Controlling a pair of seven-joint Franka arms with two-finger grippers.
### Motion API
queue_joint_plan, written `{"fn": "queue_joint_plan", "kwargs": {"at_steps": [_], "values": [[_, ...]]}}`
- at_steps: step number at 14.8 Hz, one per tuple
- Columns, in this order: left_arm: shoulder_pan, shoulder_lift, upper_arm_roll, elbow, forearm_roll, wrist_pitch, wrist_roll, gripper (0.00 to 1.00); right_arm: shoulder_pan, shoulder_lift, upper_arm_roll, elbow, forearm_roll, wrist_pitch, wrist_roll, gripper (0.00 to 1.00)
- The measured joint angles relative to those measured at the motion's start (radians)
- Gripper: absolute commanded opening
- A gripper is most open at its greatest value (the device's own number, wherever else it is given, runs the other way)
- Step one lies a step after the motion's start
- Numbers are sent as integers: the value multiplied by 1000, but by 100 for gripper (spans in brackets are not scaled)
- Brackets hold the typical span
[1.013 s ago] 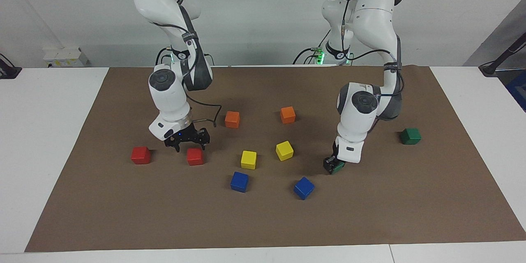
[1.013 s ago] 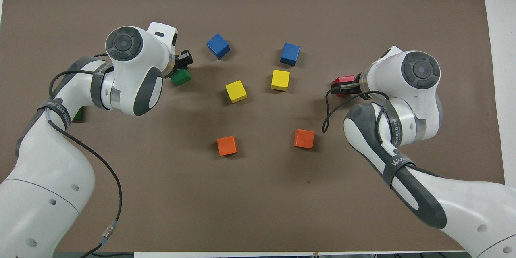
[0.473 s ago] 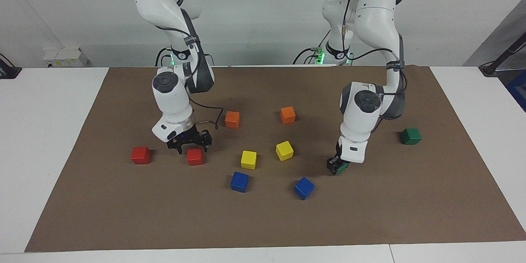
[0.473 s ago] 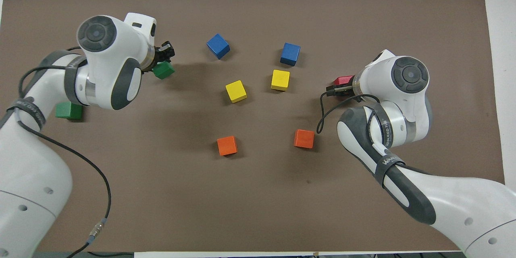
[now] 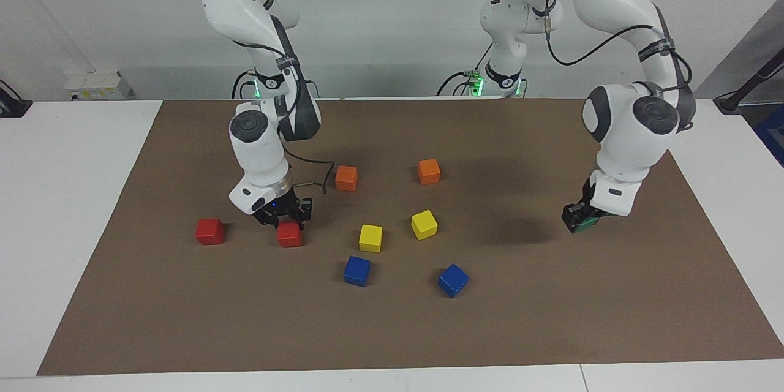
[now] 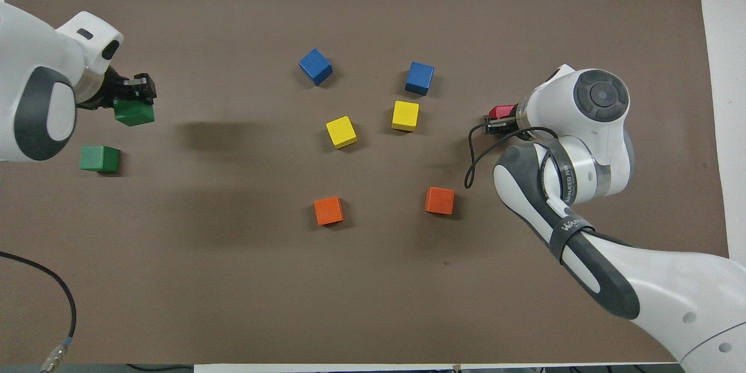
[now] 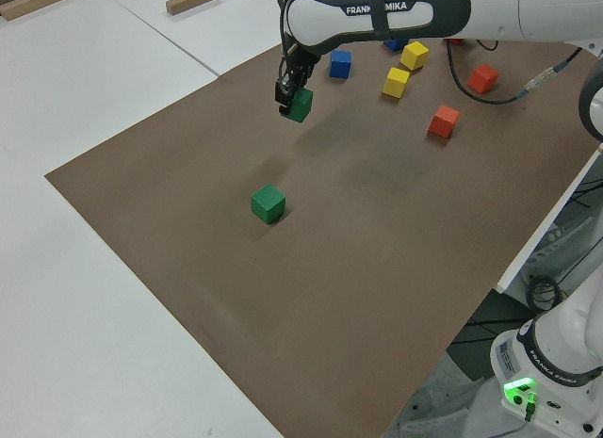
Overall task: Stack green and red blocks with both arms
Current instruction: 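Carry the green cube onto the placed green cube while the right gripper stacks red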
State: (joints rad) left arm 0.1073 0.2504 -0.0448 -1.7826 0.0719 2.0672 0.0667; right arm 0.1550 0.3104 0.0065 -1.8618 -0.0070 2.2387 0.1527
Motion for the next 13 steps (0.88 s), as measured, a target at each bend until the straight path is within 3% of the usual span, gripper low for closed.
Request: {"fn": "queue_joint_plan", "kwargs": {"at_steps": [6,9,13], "values": [[93,-45,-2,-121,-23,71,270,0,-164,-78,-5,58,-2,-148,-194,0],[111,-63,-2,-204,-54,179,325,0,-240,-78,-5,42,-1,-149,-289,0],[143,-75,-1,-236,-107,218,377,0,-253,-78,-3,-16,-1,-63,-300,0]]}}
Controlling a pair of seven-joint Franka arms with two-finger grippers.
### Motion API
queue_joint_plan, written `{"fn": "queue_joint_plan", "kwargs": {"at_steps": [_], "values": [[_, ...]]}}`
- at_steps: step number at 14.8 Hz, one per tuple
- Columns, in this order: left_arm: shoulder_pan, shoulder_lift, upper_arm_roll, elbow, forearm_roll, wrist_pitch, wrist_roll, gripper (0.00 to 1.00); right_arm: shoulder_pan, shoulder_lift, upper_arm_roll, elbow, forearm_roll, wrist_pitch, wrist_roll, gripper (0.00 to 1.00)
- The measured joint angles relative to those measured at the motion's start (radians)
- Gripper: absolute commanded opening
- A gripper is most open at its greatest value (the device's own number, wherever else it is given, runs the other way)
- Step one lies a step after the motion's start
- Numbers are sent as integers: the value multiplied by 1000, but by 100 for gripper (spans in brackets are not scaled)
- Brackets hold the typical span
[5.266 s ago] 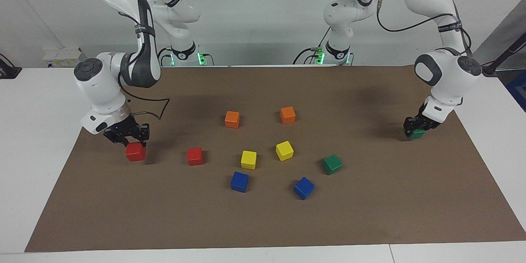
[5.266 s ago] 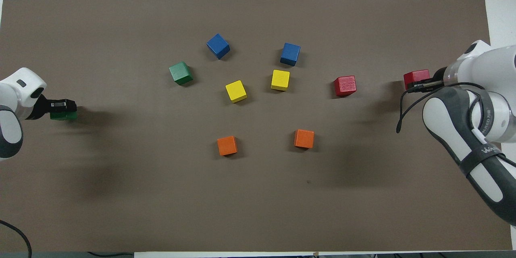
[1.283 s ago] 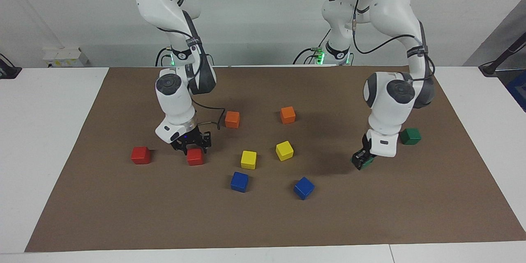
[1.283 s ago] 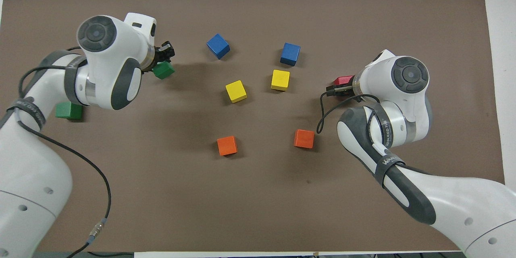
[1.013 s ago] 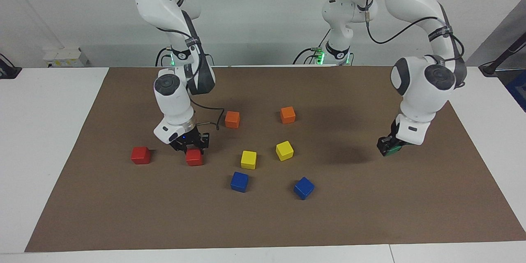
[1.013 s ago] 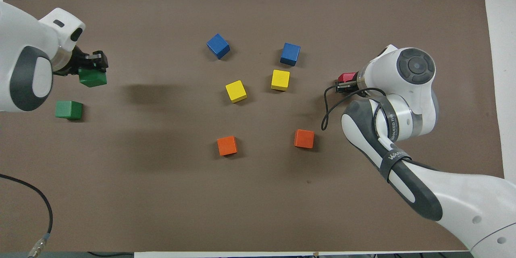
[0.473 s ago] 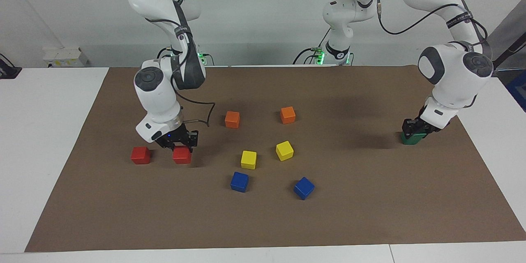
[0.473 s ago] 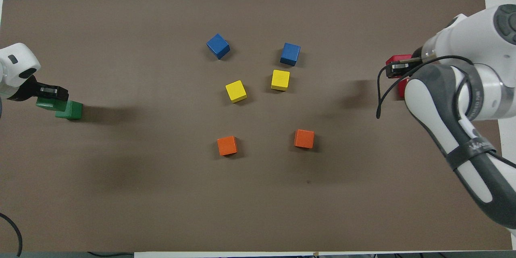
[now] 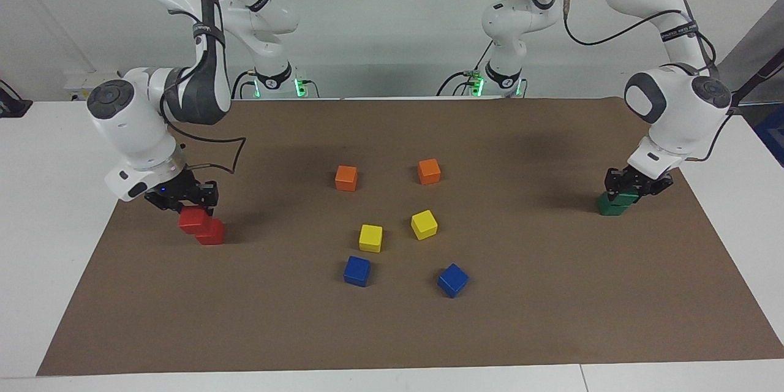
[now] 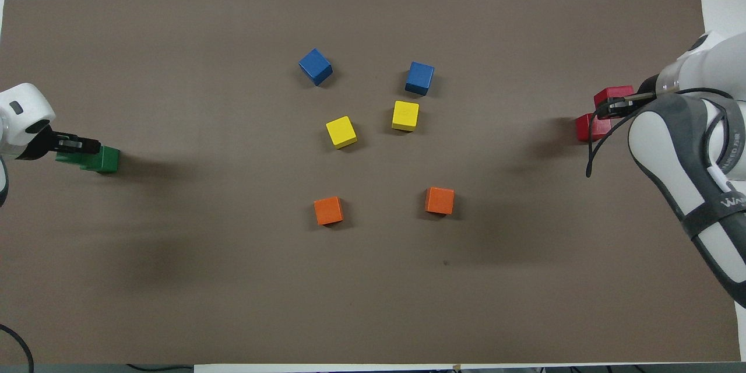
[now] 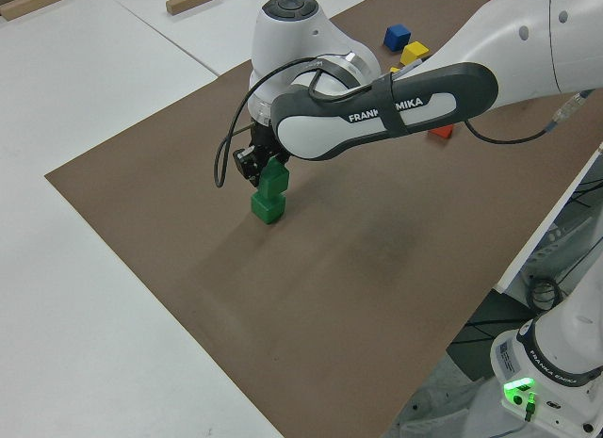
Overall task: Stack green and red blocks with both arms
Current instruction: 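Carry the green cube onto the placed green cube while the right gripper stacks red, then lower the green cube onto the green cube and open the left gripper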
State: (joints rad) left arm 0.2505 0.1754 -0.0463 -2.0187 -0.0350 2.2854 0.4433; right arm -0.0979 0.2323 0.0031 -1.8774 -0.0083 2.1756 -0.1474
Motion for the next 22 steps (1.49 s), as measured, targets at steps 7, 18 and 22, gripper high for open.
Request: {"fn": "queue_joint_plan", "kwargs": {"at_steps": [7,18,22], "values": [[9,-26,0,-94,-26,117,7,0,-1,0,1,-71,0,82,0,0],[9,-33,0,-105,-29,138,8,100,-24,-4,-1,-122,0,124,0,0],[9,-34,0,-105,-29,139,8,100,-29,-13,-2,-133,0,125,0,0]]}}
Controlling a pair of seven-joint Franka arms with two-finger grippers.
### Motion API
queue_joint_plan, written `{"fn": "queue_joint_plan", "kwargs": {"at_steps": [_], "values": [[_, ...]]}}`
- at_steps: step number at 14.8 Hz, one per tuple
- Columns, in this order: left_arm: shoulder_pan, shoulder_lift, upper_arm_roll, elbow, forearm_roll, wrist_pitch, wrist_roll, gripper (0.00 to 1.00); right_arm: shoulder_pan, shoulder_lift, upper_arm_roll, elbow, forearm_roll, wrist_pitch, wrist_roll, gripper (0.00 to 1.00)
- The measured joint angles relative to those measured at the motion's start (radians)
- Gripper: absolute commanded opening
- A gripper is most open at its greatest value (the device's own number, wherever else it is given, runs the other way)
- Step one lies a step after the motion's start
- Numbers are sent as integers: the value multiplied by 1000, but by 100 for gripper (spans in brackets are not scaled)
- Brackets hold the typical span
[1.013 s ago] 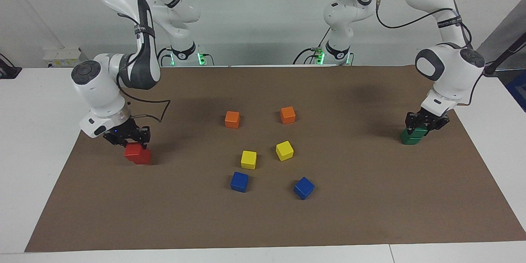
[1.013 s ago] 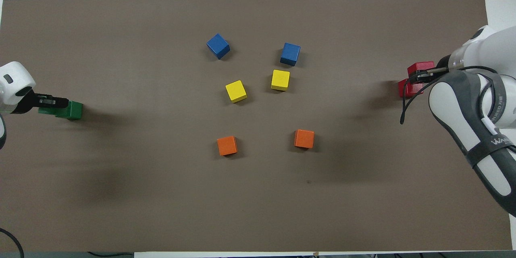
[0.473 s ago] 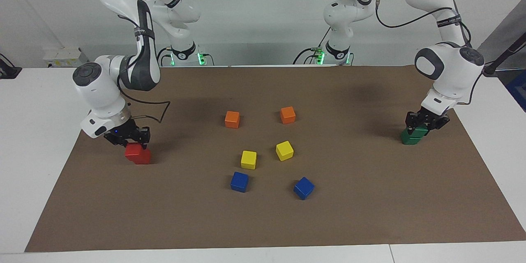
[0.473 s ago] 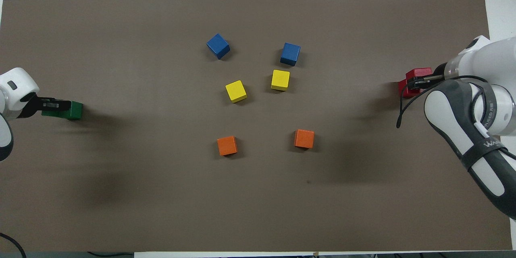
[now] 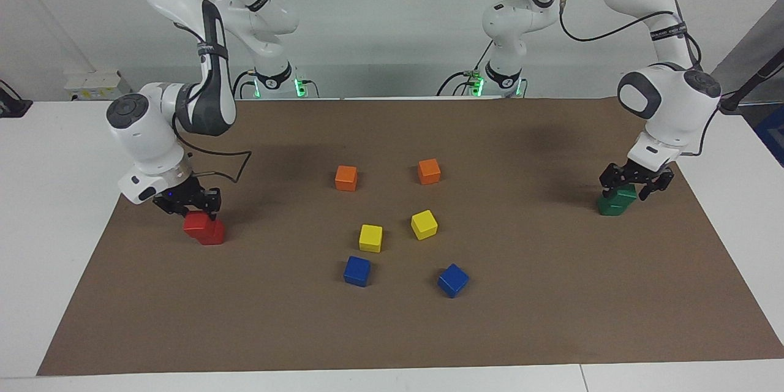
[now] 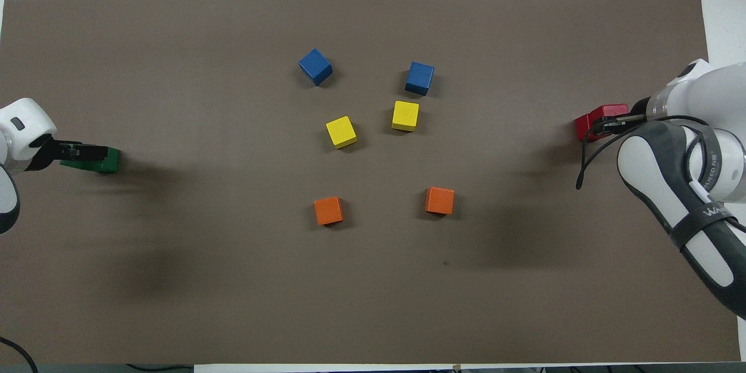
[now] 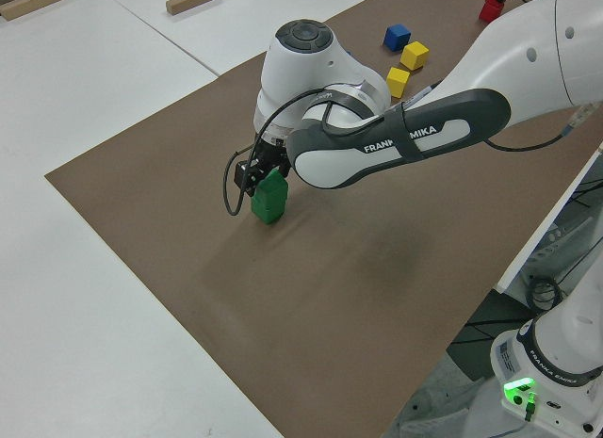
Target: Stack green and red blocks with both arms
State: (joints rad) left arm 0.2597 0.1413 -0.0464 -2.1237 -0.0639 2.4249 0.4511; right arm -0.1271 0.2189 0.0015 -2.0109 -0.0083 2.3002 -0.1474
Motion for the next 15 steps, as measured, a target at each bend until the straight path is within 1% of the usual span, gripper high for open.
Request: {"fn": "queue_joint_plan", "kwargs": {"at_steps": [4,6,10,13,15], "values": [[0,-1,-2,23,-9,-15,0,100,-1,-3,0,-3,0,1,0,0],[-2,-2,-5,84,-12,-85,0,100,-1,-3,0,-4,0,1,0,0],[-6,-6,-10,242,-12,-277,-5,100,0,-3,1,-4,0,1,0,0],[-8,-30,-13,299,-12,-353,-99,100,1,-3,2,-4,0,1,0,0],[-19,-69,-15,310,-12,-398,-186,100,2,-3,2,-4,0,1,0,0]]}}
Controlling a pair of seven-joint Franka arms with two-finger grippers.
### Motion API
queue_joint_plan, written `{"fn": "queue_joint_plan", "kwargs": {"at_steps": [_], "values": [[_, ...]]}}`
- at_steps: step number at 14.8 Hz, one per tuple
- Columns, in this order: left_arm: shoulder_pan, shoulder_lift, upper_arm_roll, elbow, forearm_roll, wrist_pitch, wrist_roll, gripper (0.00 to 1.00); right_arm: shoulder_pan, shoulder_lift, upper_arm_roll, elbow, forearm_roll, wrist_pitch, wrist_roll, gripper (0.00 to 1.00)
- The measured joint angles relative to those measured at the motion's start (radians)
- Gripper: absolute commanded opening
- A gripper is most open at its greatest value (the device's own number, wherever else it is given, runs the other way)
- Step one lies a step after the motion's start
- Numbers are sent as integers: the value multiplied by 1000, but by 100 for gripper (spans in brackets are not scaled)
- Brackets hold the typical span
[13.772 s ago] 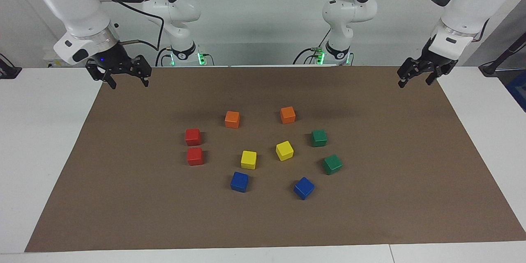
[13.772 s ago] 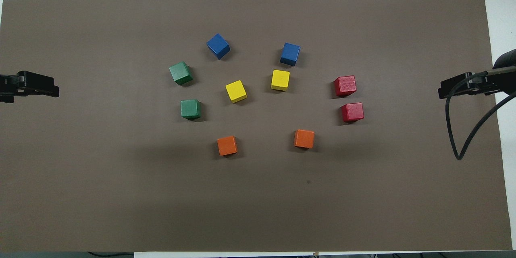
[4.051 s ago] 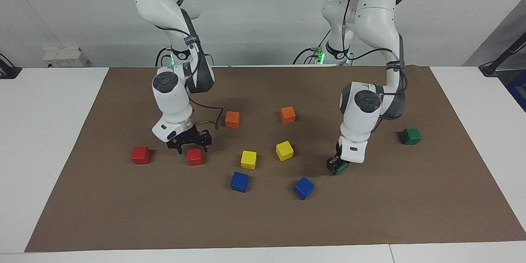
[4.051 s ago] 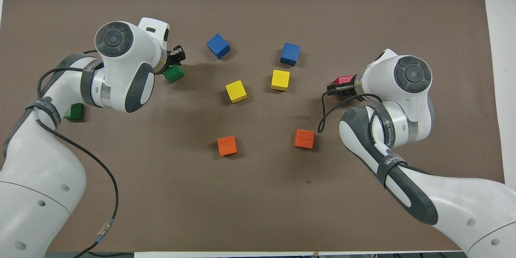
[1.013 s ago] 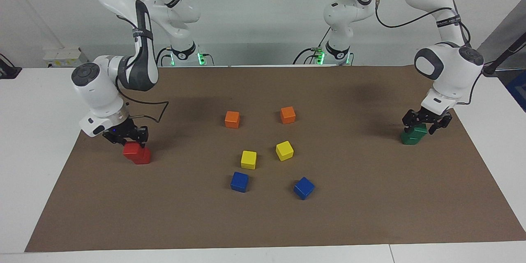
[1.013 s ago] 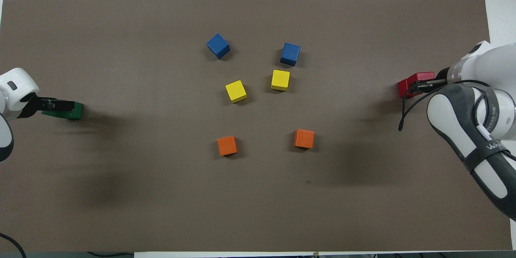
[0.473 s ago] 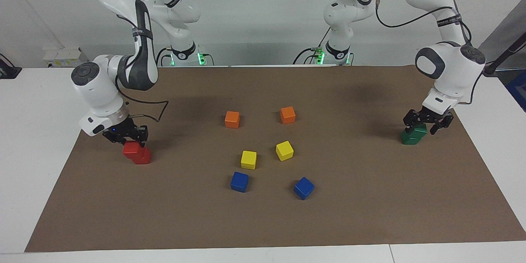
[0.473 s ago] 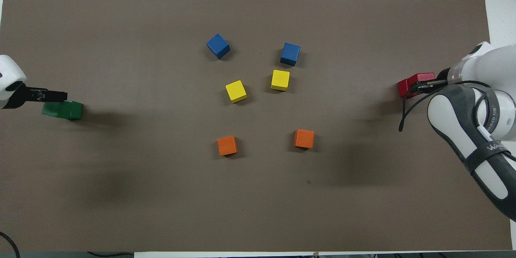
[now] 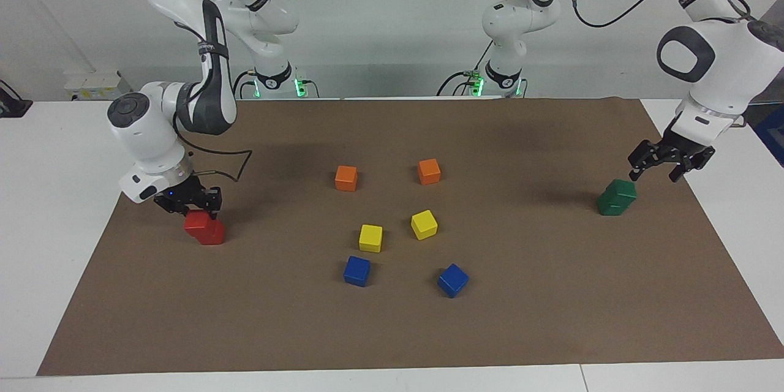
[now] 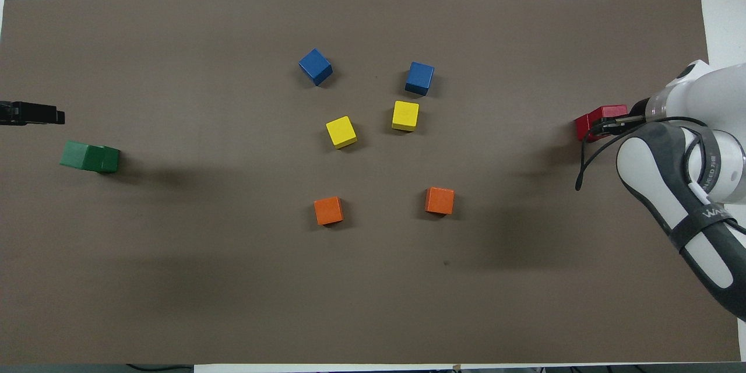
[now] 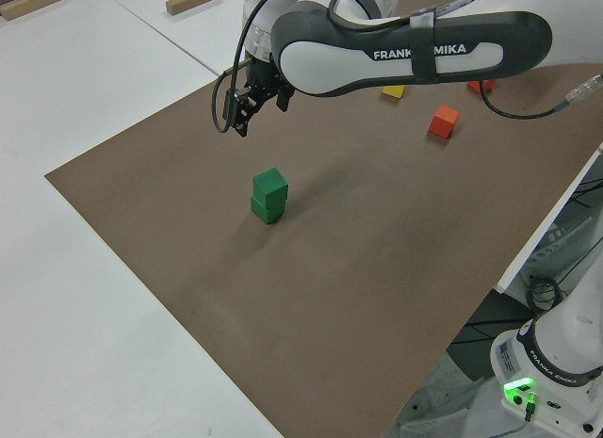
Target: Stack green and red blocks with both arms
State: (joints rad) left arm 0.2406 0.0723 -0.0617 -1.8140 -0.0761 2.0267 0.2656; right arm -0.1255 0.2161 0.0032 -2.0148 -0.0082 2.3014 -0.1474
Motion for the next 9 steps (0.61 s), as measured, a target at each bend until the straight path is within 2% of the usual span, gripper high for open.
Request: {"fn": "queue_joint_plan", "kwargs": {"at_steps": [3,4,5,6,9], "values": [[-16,-67,-4,3,0,-88,-107,100,0,0,0,0,0,0,0,0],[-19,-84,-5,7,0,-121,-137,100,0,0,0,0,0,0,0,32],[-27,-97,-5,20,0,-161,-169,100,0,0,0,0,0,0,0,75],[-33,-102,-7,38,3,-199,-200,100,1,0,0,0,0,0,0,97],[-64,-104,-9,88,20,-284,-286,100,1,0,1,0,0,3,2,100]]}}
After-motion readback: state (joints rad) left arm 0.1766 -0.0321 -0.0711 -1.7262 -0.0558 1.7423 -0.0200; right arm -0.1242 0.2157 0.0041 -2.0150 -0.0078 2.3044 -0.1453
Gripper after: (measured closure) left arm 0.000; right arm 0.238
